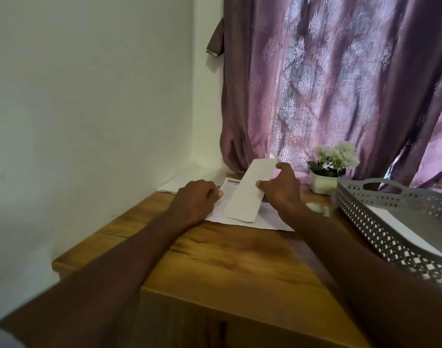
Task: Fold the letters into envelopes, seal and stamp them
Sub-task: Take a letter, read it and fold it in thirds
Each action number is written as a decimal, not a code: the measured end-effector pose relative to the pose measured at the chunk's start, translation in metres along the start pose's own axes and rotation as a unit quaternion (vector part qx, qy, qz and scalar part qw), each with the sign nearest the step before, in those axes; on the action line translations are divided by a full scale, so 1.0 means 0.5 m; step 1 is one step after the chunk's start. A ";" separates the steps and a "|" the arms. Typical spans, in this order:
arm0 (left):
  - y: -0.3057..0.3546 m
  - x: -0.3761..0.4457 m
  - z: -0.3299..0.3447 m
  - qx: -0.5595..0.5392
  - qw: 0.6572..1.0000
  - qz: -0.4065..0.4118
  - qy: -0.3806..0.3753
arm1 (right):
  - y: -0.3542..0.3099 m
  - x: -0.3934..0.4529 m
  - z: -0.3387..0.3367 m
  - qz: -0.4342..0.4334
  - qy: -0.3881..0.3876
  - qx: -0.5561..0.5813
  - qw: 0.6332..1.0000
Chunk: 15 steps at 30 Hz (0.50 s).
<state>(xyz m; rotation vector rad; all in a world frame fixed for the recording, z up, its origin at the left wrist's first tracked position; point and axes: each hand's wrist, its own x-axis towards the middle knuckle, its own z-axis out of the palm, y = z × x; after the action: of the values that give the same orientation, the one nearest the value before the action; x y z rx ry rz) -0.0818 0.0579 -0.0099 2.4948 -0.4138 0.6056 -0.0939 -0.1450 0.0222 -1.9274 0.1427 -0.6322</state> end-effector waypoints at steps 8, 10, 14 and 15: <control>-0.007 -0.001 0.010 0.084 0.995 0.043 -0.042 | 0.079 0.009 0.029 -0.141 -0.077 -0.375 0.913; -0.002 -0.004 0.005 0.089 0.994 0.038 -0.048 | 0.079 0.009 0.033 -0.144 -0.075 -0.388 0.907; 0.006 -0.013 -0.006 0.067 0.997 0.023 -0.014 | 0.075 -0.004 0.031 -0.150 -0.071 -0.396 0.903; 0.003 -0.013 -0.010 0.056 0.998 0.015 0.003 | 0.074 -0.006 0.028 -0.166 -0.052 -0.404 0.898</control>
<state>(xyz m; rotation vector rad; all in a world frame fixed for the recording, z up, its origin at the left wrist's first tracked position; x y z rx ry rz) -0.0893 0.0607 -0.0087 2.5956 -0.4266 0.6655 -0.0828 -0.1489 -0.0157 -2.8284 -0.0020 -0.7637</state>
